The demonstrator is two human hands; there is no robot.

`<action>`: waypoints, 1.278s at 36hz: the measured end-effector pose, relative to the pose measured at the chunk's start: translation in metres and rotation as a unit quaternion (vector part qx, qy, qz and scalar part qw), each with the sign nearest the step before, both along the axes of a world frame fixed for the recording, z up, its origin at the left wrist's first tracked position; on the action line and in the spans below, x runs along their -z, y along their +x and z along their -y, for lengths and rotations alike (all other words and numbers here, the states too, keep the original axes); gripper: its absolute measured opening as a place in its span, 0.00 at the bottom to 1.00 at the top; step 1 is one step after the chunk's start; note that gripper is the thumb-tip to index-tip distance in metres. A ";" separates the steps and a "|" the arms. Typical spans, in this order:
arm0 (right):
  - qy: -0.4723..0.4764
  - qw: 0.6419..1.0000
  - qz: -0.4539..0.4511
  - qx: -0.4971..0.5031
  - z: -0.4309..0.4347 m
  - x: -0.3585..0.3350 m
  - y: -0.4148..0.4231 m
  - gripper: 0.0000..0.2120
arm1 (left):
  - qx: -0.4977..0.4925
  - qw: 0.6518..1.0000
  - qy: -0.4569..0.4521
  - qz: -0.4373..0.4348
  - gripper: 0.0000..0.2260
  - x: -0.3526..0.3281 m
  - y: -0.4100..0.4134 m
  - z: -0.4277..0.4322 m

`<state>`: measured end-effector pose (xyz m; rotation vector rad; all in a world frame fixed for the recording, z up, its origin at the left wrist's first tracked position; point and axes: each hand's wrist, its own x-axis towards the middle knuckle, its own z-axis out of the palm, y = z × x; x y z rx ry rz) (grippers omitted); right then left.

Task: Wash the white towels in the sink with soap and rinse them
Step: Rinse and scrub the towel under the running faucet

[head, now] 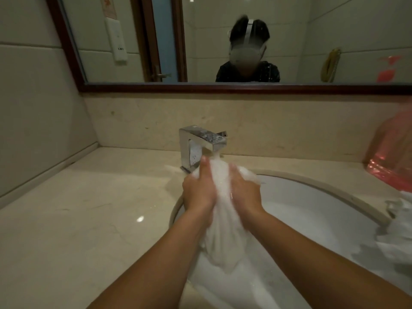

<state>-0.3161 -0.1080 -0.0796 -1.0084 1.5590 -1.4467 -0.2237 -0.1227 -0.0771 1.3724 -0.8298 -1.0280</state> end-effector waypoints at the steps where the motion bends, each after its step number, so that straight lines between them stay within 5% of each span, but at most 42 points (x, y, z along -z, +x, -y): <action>1: 0.005 1.000 0.004 -0.005 -0.001 -0.001 -0.001 0.20 | 0.005 1.000 0.006 0.002 0.26 -0.001 0.000 0.001; 4: -0.028 0.997 -0.031 -0.060 -0.003 -0.009 -0.010 0.17 | 0.009 0.999 0.020 -0.038 0.30 -0.002 0.003 0.001; 8: 0.008 0.980 0.008 -0.197 -0.009 -0.027 -0.036 0.33 | 0.027 0.990 0.066 -0.125 0.53 0.006 0.010 0.011; 12: 0.135 0.936 -0.070 -0.319 -0.017 -0.026 -0.069 0.34 | 0.091 0.964 0.100 -0.231 0.57 0.007 0.020 0.017; 16: 0.167 0.918 -0.050 -0.356 -0.017 -0.022 -0.075 0.29 | 0.179 0.953 0.091 -0.229 0.67 0.019 0.026 0.028; 22: 0.091 0.962 0.074 -0.247 -0.009 -0.020 -0.062 0.19 | 0.245 0.950 0.031 -0.192 0.58 -0.002 0.016 0.001; 26: 0.026 0.960 0.126 -0.248 -0.006 -0.028 -0.052 0.23 | 0.229 0.961 0.060 -0.146 0.57 0.000 0.004 0.004; 32: 0.069 0.967 0.052 -0.239 0.003 -0.016 -0.053 0.24 | 0.204 0.950 0.104 -0.211 0.43 -0.009 0.005 -0.004; 39: 0.033 0.991 -0.009 -0.131 0.015 0.000 -0.080 0.18 | 0.105 0.972 0.079 -0.195 0.39 -0.001 0.013 0.008; 46: -0.030 0.999 -0.027 0.018 0.020 0.002 -0.065 0.20 | 0.095 0.972 0.054 -0.206 0.49 0.009 0.021 0.016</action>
